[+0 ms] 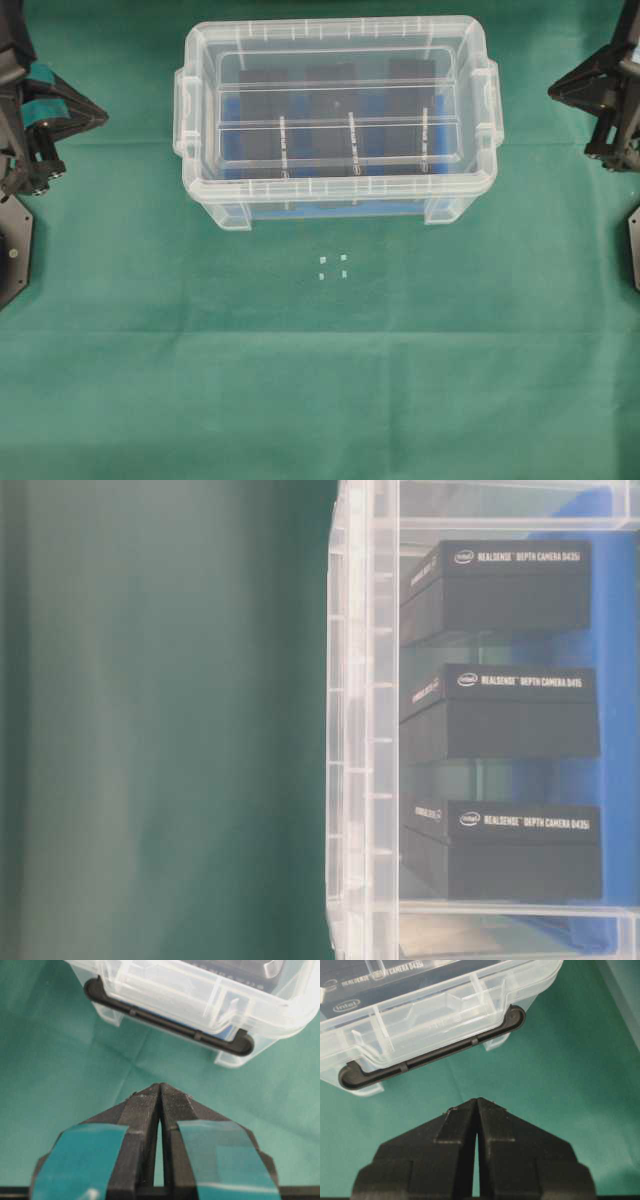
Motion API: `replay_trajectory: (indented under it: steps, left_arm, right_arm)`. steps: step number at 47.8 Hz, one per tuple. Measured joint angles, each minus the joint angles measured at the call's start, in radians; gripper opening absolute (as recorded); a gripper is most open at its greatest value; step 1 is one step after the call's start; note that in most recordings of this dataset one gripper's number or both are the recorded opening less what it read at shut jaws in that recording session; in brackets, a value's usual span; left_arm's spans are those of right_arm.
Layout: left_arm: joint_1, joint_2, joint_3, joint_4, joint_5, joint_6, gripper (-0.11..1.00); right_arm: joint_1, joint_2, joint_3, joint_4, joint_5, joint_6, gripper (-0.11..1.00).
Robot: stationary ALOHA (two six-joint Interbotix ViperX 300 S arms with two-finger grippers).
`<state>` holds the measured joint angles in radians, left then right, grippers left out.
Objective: Clamp the lid of the box with both arms, then lift and open it.
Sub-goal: 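Rotate both grippers downward toward the left and right ends of the lid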
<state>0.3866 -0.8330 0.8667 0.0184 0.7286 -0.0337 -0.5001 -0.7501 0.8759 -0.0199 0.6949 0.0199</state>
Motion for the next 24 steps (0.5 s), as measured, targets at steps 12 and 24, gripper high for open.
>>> replay_trajectory:
  steps: [12,24]
  left_arm:
    - [0.0,0.031,-0.006,0.003,-0.002,-0.002,0.01]
    - [0.0,0.16,-0.006,0.005,-0.066,0.009,0.01]
  right_arm:
    - [0.0,0.021,-0.006,-0.002,0.003,0.0,0.0]
    - [0.002,0.106,-0.006,0.0,0.003,0.0,0.0]
